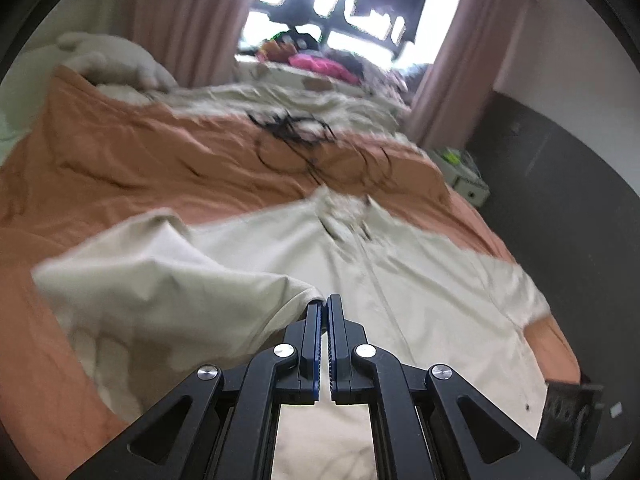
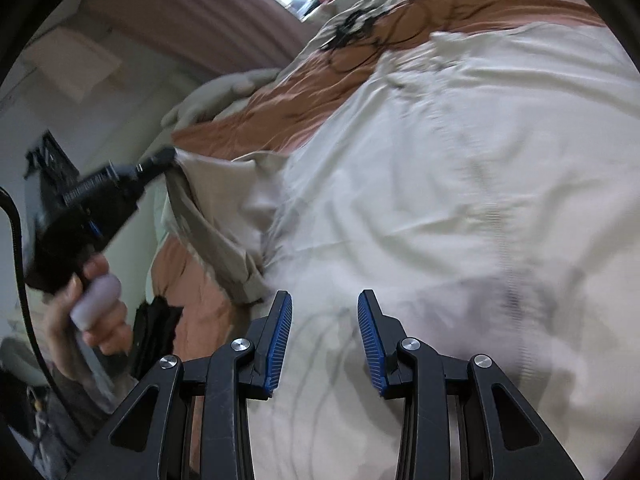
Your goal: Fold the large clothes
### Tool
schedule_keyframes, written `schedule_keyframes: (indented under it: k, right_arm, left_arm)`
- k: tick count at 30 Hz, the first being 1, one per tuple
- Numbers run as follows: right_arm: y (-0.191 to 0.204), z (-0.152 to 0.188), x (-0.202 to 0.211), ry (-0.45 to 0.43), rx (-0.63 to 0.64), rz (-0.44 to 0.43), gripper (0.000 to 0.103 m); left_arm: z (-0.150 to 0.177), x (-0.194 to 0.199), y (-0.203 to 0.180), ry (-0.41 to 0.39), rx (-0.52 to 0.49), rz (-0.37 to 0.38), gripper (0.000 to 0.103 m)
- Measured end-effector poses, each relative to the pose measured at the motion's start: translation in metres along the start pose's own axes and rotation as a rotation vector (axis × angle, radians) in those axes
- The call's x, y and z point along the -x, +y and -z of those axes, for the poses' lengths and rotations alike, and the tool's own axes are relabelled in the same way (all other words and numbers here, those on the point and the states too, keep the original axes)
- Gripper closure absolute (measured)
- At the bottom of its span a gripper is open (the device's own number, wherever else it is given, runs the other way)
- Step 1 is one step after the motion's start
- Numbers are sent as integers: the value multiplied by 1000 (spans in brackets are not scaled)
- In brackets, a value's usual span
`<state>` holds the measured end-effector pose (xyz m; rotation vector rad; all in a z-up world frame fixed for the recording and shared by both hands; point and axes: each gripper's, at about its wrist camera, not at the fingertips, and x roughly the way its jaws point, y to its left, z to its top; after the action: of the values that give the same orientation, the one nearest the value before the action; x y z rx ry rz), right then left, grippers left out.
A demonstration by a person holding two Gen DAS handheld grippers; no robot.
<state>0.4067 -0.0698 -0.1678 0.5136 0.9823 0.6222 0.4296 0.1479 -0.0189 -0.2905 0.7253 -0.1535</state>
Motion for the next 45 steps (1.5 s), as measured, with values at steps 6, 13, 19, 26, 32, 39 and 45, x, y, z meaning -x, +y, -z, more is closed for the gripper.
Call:
schedule_keyframes:
  k: [6, 13, 19, 26, 32, 39, 45]
  right_arm:
    - [-30, 14, 21, -15, -76, 17, 68]
    - [-47, 21, 30, -10, -104, 25, 68]
    - [-29, 17, 19, 4, -50, 24, 68]
    - [24, 9, -14, 44, 100, 93, 48]
    - [75, -3, -52, 82, 284, 138, 33]
    - [127, -7, -105, 144, 476, 180, 33]
    - [156, 6, -162, 230, 621, 221, 33]
  left_arm:
    - [27, -36, -25, 181, 15, 96, 84]
    - [53, -29, -27, 225, 74, 158, 18]
    - [53, 9, 7, 148, 102, 63, 18]
    - [69, 54, 68, 80, 170, -86, 18]
    - [93, 72, 118, 67, 249, -154, 30]
    - [120, 80, 155, 76, 288, -187, 41]
    - [139, 82, 174, 96, 301, -186, 51]
